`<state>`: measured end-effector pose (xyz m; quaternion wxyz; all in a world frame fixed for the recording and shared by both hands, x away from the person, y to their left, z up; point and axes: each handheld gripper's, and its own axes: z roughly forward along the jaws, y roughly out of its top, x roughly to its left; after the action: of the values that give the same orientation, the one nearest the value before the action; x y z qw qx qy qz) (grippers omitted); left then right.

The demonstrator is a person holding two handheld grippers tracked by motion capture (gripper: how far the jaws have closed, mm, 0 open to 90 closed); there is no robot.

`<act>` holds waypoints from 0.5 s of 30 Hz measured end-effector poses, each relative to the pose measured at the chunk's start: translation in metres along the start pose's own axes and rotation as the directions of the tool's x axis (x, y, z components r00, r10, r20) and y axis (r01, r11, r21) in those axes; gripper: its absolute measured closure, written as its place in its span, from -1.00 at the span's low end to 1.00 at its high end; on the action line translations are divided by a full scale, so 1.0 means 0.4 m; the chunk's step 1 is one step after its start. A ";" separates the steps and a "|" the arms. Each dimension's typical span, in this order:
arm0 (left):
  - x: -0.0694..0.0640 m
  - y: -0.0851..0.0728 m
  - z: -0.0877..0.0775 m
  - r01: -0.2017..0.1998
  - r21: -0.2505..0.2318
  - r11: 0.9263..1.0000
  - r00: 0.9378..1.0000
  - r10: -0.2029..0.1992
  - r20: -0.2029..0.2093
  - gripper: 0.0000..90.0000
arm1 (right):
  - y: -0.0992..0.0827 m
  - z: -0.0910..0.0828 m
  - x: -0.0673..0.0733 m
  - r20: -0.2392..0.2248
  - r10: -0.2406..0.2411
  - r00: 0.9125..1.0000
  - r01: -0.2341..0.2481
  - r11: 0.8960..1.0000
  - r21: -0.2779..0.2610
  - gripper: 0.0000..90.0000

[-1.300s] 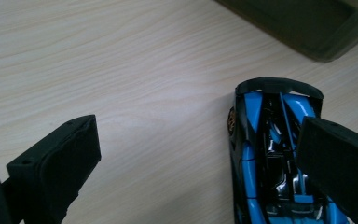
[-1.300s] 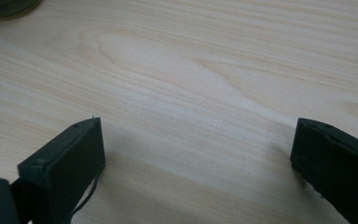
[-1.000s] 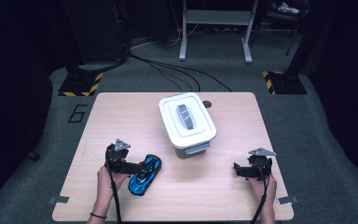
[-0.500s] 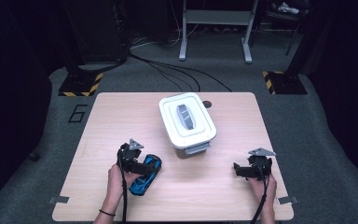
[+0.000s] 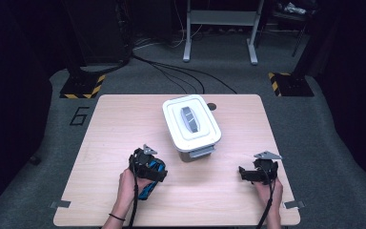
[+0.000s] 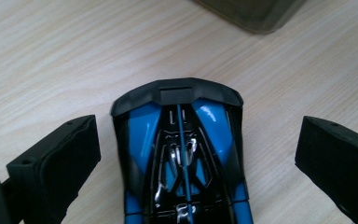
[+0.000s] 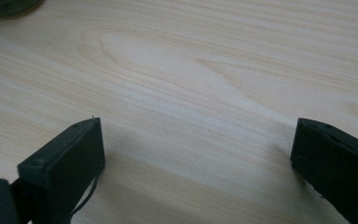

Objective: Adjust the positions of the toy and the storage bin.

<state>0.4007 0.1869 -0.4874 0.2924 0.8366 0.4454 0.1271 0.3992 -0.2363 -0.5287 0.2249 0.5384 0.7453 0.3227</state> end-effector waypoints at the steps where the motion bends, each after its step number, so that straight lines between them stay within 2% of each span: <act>1: -0.007 0.003 0.008 -0.001 0.017 1.000 1.000 0.001 -0.004 -1.00 | 0.000 0.000 0.000 0.000 0.000 1.000 0.000 1.000 0.000 -0.95; 8: -0.014 0.007 0.022 0.002 0.037 0.999 1.000 -0.001 -0.025 -1.00 | 0.000 0.000 0.000 -0.001 0.000 1.000 0.000 1.000 0.000 -0.95; 10: -0.011 0.009 0.024 0.005 0.036 0.999 0.999 -0.004 -0.044 -1.00 | 0.000 0.000 0.000 -0.001 0.000 1.000 0.000 1.000 0.000 -0.95; 12: -0.004 0.011 0.031 0.023 0.038 0.999 0.998 -0.021 -0.066 -0.98 | 0.000 0.000 0.000 -0.001 0.000 1.000 0.000 1.000 0.000 -0.95; 14: -0.001 0.012 0.033 0.030 0.036 0.999 0.998 -0.028 -0.063 -0.96 | 0.000 0.000 0.000 -0.001 0.000 1.000 0.000 1.000 0.000 -0.95; 15: 0.004 0.013 0.038 0.043 0.036 0.998 0.997 -0.040 -0.067 -0.87 | 0.000 0.000 0.000 -0.001 0.000 1.000 0.000 1.000 0.000 -0.95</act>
<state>0.4124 0.1803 -0.4966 0.2642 0.8280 0.4744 0.1401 0.3992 -0.2364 -0.5287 0.2247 0.5381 0.7454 0.3230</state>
